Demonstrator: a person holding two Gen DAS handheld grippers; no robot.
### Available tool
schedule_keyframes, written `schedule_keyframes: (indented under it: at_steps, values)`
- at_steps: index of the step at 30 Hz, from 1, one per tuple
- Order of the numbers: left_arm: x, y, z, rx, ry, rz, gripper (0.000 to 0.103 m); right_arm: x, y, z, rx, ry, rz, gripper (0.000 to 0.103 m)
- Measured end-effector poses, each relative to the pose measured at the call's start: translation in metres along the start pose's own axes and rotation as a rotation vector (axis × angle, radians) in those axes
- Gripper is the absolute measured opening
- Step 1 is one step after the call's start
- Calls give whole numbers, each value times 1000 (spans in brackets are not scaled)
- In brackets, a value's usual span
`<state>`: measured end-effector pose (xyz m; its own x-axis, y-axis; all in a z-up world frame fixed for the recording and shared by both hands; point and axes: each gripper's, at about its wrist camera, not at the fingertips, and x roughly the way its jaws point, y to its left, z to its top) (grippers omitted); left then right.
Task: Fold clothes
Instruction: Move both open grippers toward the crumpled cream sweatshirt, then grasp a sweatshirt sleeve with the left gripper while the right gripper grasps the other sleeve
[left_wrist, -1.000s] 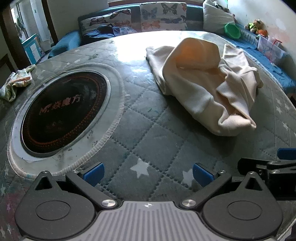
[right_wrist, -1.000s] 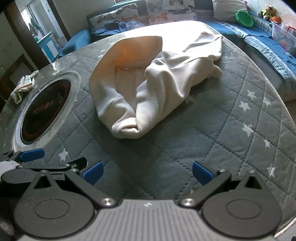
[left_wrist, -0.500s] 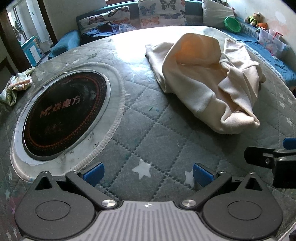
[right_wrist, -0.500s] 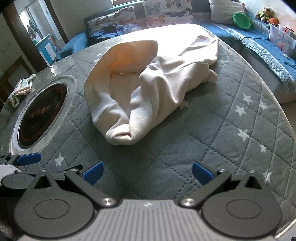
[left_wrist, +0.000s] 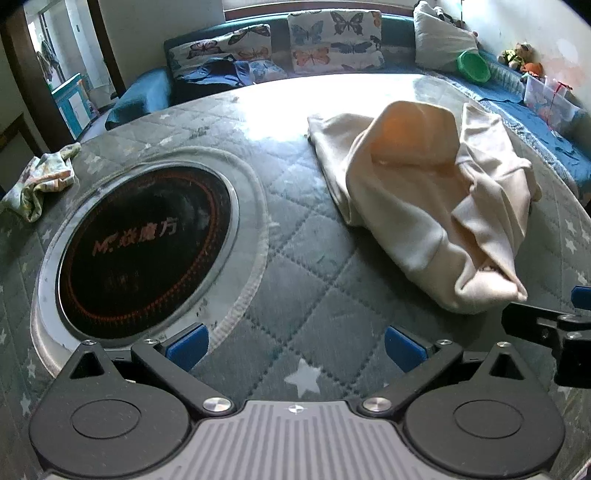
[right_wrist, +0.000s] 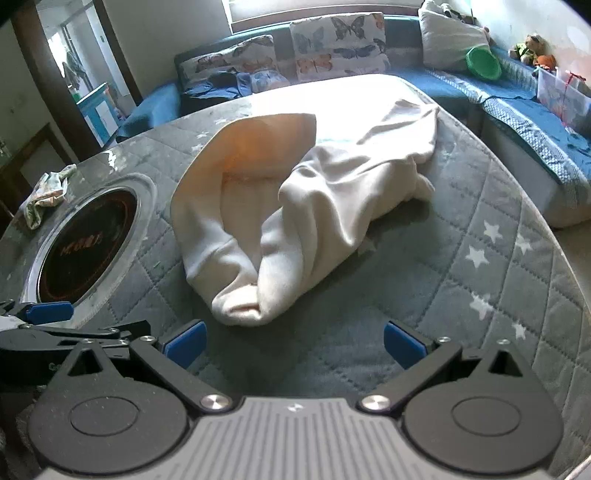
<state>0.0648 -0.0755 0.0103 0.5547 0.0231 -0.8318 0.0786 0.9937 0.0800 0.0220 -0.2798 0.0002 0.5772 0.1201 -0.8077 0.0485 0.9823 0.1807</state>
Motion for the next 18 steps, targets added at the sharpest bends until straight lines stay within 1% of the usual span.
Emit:
schedule_keyframes:
  at_steps: [10, 16, 18]
  values:
    - [1, 1, 22, 4, -46, 6, 103, 7, -2, 18, -22, -55, -23, 103]
    - [1, -1, 41, 6, -85, -15, 99, 14, -4, 30, -22, -70, -14, 101]
    - [2, -3, 49, 6, -98, -26, 96, 17, -5, 34, -15, -72, -6, 100]
